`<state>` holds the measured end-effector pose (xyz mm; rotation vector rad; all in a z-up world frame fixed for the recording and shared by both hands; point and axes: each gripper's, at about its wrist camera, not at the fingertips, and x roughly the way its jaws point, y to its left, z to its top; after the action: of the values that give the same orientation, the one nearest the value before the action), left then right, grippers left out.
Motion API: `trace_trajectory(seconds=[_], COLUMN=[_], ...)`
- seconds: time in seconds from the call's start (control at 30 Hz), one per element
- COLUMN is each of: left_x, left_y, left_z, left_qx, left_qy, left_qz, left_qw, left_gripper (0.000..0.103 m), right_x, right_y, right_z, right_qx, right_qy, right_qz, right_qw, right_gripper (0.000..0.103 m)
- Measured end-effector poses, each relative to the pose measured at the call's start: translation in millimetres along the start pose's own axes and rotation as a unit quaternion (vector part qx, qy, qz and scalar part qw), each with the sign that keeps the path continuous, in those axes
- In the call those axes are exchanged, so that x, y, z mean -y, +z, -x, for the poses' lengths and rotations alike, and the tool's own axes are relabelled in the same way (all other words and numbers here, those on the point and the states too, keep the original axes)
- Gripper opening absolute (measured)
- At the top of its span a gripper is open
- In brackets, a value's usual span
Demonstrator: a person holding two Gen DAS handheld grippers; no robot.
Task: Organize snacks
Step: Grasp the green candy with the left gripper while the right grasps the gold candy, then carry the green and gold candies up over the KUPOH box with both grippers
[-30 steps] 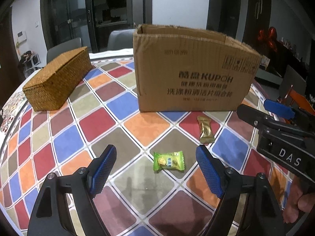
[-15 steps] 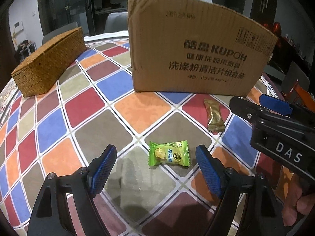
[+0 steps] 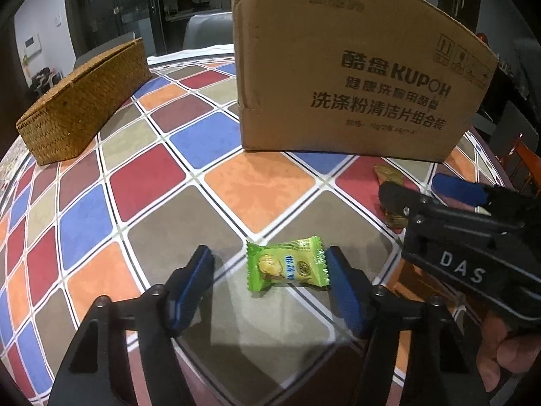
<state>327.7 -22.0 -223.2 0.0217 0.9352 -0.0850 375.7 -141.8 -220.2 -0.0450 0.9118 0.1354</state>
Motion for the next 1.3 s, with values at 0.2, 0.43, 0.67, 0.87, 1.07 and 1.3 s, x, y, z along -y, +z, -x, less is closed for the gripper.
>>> trace_trajectory(seconds=[0.2, 0.43, 0.67, 0.87, 1.07, 1.3], left_x=[-8.8, -15.6, -17.7, -18.9, -21.4, -21.4], left_y=[-1.6, -2.3, -1.0, -0.8, -1.8, -2.8], left_z=[2.5, 4.8, 6.0, 9.4, 14.4, 24.0], left_qx=[0.012, 0.017, 0.017, 0.018, 0.019, 0.027], left_qy=[0.004, -0.002, -0.011, -0.012, -0.016, -0.014], left_qz=[0.01, 0.021, 0.022, 0.025, 0.028, 0.027], left_qw=[0.9999, 0.9996, 0.9996, 0.9995, 0.9993, 0.9992], left_gripper=[0.047, 0.033, 0.027, 0.022, 0.019, 0.014], right_x=[-2.2, -6.7, -7.4, -10.2, -9.1, -6.6], right_y=[-4.7, -1.9, 0.1, 3.0, 2.1, 1.9], right_z=[-10.3, -13.5, -9.0, 0.1, 10.5, 23.2], right_qx=[-0.006, -0.003, 0.001, 0.008, 0.012, 0.019], right_qy=[-0.002, -0.005, -0.001, 0.001, 0.004, 0.006], right_qz=[-0.001, 0.002, 0.006, 0.005, 0.003, 0.003], right_qw=[1.0, 1.0, 1.0, 1.0, 1.0, 1.0], right_gripper=[0.054, 0.026, 0.022, 0.022, 0.022, 0.022])
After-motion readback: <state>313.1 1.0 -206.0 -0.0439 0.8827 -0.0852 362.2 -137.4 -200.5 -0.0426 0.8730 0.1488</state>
